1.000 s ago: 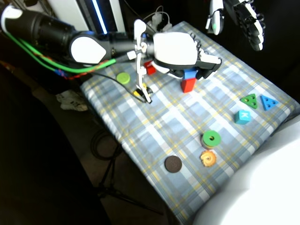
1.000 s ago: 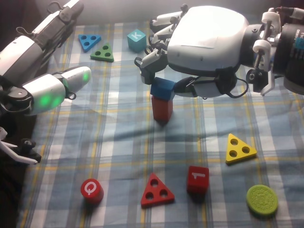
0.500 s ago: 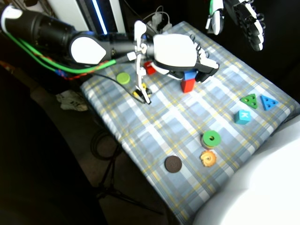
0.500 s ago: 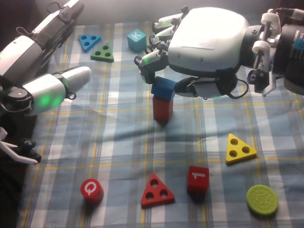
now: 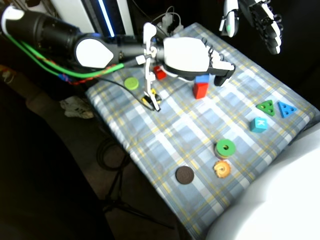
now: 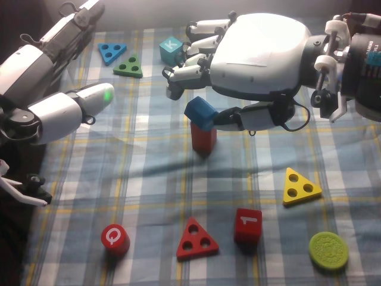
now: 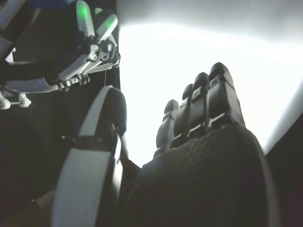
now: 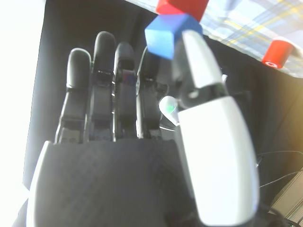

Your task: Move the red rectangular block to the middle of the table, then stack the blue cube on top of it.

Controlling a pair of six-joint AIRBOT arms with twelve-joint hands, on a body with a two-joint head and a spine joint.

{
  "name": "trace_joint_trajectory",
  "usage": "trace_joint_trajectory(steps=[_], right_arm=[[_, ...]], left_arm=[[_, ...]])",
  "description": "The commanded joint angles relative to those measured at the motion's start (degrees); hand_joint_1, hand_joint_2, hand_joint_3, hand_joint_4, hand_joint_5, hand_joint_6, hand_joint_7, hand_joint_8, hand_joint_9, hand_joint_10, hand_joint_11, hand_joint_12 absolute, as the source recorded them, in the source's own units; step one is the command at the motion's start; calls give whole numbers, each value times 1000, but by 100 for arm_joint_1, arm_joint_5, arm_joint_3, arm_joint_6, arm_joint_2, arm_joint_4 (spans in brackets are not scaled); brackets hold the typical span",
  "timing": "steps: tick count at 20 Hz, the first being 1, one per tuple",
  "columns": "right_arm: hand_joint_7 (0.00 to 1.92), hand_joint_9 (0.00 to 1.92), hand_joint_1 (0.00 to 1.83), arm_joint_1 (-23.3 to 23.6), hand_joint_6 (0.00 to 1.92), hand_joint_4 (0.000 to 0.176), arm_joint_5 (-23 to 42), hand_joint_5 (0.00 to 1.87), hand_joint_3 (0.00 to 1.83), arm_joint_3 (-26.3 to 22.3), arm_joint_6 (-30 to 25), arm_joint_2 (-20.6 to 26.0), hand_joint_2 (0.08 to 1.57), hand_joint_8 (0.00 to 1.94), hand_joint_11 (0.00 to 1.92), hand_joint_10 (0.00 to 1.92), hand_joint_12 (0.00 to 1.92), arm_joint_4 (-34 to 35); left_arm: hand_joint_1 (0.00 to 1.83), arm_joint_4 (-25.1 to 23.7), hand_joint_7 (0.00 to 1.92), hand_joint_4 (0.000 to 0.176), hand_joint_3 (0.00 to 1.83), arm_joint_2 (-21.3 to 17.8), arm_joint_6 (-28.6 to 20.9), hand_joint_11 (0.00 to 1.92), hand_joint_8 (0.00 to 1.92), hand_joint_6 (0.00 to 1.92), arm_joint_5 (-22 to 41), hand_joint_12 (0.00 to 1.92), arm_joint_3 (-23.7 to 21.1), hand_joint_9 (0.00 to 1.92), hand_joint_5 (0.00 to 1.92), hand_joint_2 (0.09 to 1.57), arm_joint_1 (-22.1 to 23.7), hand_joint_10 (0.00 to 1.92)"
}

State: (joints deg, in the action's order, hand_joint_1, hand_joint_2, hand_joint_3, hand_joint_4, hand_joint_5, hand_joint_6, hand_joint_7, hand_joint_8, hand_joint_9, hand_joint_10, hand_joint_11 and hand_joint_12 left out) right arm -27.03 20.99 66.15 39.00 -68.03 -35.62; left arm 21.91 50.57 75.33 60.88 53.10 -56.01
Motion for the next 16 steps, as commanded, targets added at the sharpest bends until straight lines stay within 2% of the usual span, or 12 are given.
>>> trace_joint_trajectory(steps=[1,3,5,7,9,10,11,12,13,14,15,16], right_arm=[[448,312,970,73,755,0,525,248,0,-23,9,-20,1147,770,72,1119,1718,85],[408,299,959,73,718,0,521,250,0,-29,9,-20,1148,820,77,1154,1745,85],[386,294,955,73,743,0,520,236,0,-37,9,-20,1146,842,74,1151,1734,79],[372,285,933,73,773,0,521,228,0,-76,9,21,1130,922,94,1267,1799,68],[307,221,910,73,611,0,525,176,0,-147,9,48,1089,870,46,1325,1864,31],[245,140,876,73,438,0,527,116,0,-187,9,48,1063,671,8,1214,1815,10],[182,89,837,73,270,9,537,60,0,-237,9,76,1028,322,1,876,1684,6],[159,95,798,73,132,16,570,36,0,-282,9,122,1000,125,0,632,1584,6],[78,43,719,73,26,40,618,6,0,-330,8,176,962,33,0,467,1499,14],[17,34,686,73,4,52,672,0,0,-376,8,246,928,6,0,317,1423,37],[3,6,668,73,0,50,732,0,0,-432,8,341,900,0,0,166,1224,65],[0,0,636,73,0,39,776,0,0,-471,8,420,887,0,0,32,832,88]], left_arm=[[958,-85,0,113,0,18,-46,0,0,0,686,0,29,0,0,1349,35,0],[938,-84,0,126,0,18,-46,0,0,0,686,0,29,0,0,1353,35,0],[949,-84,0,114,0,18,-46,0,0,0,685,0,29,0,0,1346,35,0],[945,-84,0,117,0,17,-46,0,0,0,685,0,29,0,0,1350,35,0],[941,-84,0,113,0,17,-46,0,0,0,685,0,29,0,0,1348,35,0],[956,-84,0,120,0,17,-46,0,0,0,685,0,29,0,0,1347,35,0],[972,-80,0,120,0,17,-46,0,0,0,686,0,28,0,0,1345,35,0],[957,-78,0,122,0,16,-46,0,0,0,686,0,26,0,0,1349,35,0],[977,-76,0,112,0,15,-46,0,0,0,689,0,20,0,0,1347,34,0],[981,-75,0,112,0,11,-46,0,0,0,697,0,11,0,0,1345,27,0],[979,-75,0,115,0,6,-46,0,0,0,713,0,1,0,0,1341,15,0],[958,-75,0,117,0,4,-46,0,0,0,721,0,-4,0,0,1349,12,0]])
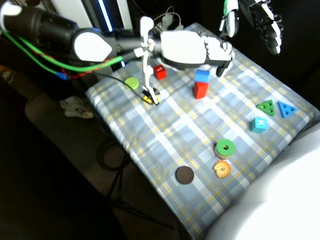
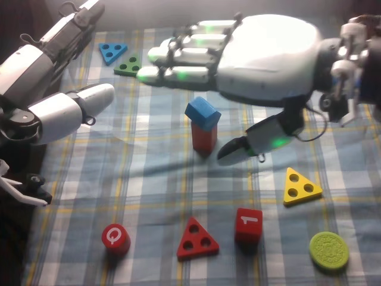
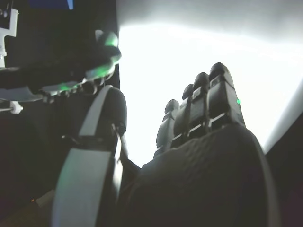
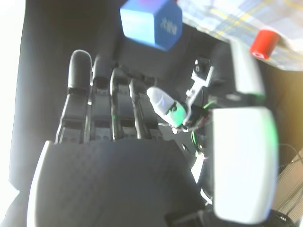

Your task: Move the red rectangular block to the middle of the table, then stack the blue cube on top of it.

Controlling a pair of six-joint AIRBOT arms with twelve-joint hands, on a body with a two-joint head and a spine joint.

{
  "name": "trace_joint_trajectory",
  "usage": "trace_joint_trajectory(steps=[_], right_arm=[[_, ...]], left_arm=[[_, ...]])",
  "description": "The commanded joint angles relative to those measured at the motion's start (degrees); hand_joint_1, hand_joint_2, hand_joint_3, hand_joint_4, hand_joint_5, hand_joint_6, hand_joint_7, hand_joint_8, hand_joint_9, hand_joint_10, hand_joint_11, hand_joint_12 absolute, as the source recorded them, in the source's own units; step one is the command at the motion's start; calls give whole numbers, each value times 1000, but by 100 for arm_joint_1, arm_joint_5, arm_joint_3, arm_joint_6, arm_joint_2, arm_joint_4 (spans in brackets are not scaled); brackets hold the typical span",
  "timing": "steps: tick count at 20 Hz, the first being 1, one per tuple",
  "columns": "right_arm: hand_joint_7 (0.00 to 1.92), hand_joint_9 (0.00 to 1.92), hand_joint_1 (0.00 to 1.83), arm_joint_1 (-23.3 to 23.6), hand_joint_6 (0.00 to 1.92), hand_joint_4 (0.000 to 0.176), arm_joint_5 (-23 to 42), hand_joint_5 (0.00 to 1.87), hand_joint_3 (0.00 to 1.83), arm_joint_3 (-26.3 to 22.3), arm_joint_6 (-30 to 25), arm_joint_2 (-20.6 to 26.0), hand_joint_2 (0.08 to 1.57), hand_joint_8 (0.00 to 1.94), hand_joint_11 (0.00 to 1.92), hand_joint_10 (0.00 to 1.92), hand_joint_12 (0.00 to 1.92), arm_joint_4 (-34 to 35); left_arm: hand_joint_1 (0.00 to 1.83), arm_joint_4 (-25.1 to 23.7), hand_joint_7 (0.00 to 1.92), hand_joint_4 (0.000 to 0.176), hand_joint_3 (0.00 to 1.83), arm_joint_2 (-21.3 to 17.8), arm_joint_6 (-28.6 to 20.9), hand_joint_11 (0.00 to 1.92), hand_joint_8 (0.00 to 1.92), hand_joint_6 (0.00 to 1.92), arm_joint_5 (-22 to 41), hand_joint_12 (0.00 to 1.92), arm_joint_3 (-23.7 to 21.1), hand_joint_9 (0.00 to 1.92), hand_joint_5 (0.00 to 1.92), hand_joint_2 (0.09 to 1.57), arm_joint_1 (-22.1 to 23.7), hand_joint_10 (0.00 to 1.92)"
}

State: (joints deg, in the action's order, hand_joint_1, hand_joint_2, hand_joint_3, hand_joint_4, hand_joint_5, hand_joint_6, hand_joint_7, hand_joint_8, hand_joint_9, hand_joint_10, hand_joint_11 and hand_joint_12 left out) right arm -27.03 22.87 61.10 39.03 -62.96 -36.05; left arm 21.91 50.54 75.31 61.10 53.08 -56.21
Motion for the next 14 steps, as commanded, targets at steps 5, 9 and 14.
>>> trace_joint_trajectory(steps=[5,9,14], right_arm=[[0,0,757,73,0,113,940,0,0,-315,6,862,927,0,0,0,480,376],[0,0,541,72,0,52,1047,0,0,-572,483,1399,927,0,0,0,54,1004],[0,0,470,-278,0,54,1299,0,21,-780,1113,1882,993,0,0,0,0,1992]], left_arm=[[841,-75,0,104,1,-36,-43,0,0,0,767,0,-53,0,0,1348,-16,0],[760,-77,0,93,0,-94,-43,0,0,0,836,0,-96,0,0,1321,-44,0],[748,-78,0,86,0,-143,-45,0,0,0,953,0,-139,0,0,1302,-69,0]])
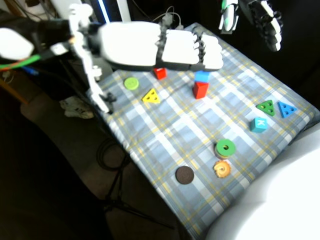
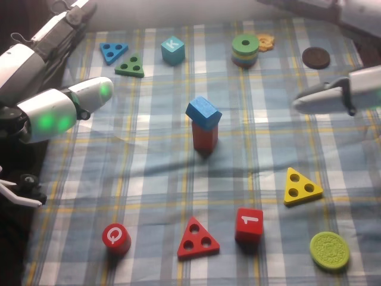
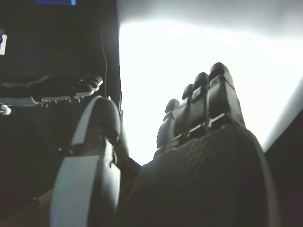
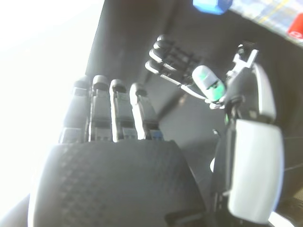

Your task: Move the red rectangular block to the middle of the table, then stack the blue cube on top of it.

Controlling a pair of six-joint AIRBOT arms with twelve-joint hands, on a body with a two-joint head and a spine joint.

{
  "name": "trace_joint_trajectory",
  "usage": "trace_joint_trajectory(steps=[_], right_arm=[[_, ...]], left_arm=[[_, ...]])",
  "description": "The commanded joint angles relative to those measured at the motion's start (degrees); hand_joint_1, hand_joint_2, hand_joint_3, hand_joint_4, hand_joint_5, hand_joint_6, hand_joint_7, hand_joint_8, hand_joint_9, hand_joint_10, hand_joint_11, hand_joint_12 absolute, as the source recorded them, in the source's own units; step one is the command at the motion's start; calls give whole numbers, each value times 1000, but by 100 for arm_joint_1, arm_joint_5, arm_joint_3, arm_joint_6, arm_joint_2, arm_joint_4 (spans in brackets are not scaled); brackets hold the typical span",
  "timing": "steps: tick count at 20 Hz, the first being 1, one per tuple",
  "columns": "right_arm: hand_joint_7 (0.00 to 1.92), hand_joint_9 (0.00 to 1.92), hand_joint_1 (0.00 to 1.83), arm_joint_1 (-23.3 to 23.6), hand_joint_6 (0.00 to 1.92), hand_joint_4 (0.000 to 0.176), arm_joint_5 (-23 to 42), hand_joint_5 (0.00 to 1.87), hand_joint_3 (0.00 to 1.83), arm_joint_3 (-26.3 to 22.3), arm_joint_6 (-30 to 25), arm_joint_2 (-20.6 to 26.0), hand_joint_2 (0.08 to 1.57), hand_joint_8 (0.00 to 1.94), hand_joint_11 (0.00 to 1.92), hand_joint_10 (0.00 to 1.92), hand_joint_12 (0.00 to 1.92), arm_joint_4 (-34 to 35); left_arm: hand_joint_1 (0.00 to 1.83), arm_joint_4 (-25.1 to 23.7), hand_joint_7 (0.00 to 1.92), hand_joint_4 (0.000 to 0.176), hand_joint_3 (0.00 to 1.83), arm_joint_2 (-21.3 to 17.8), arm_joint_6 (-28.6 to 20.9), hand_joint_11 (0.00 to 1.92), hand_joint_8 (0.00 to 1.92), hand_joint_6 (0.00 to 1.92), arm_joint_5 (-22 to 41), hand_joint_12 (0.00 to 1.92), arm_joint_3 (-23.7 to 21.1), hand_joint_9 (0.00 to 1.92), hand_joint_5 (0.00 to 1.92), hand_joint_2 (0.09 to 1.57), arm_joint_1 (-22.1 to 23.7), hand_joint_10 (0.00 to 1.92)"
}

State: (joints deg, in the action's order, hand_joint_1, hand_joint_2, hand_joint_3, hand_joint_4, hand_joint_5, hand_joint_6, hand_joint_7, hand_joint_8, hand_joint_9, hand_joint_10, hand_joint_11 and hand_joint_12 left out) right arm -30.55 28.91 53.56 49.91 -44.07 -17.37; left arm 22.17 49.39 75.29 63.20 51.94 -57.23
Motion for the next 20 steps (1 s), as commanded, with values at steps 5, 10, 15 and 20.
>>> trace_joint_trajectory(steps=[5,10,15,20], right_arm=[[0,0,623,-687,0,0,1554,0,20,-150,477,228,1053,0,0,0,0,1278],[0,0,368,-1278,0,66,2461,0,0,-219,694,275,1022,0,0,0,0,2037],[0,0,397,-1998,0,77,3442,0,18,-266,598,306,1063,0,0,0,0,2640],[0,0,509,-2432,0,97,4145,0,34,-269,284,333,1132,0,0,0,0,2774]], left_arm=[[609,-104,0,56,2,-54,-58,0,0,0,957,0,-73,0,0,1310,0,0],[236,-104,0,78,15,-62,-155,0,0,0,1123,0,-67,0,0,1365,-3,0],[34,-107,0,161,15,-44,-494,0,0,0,1377,0,1,0,0,1443,-44,0],[223,-107,0,129,0,-41,-678,0,0,0,1687,0,14,0,0,1389,-82,0]])
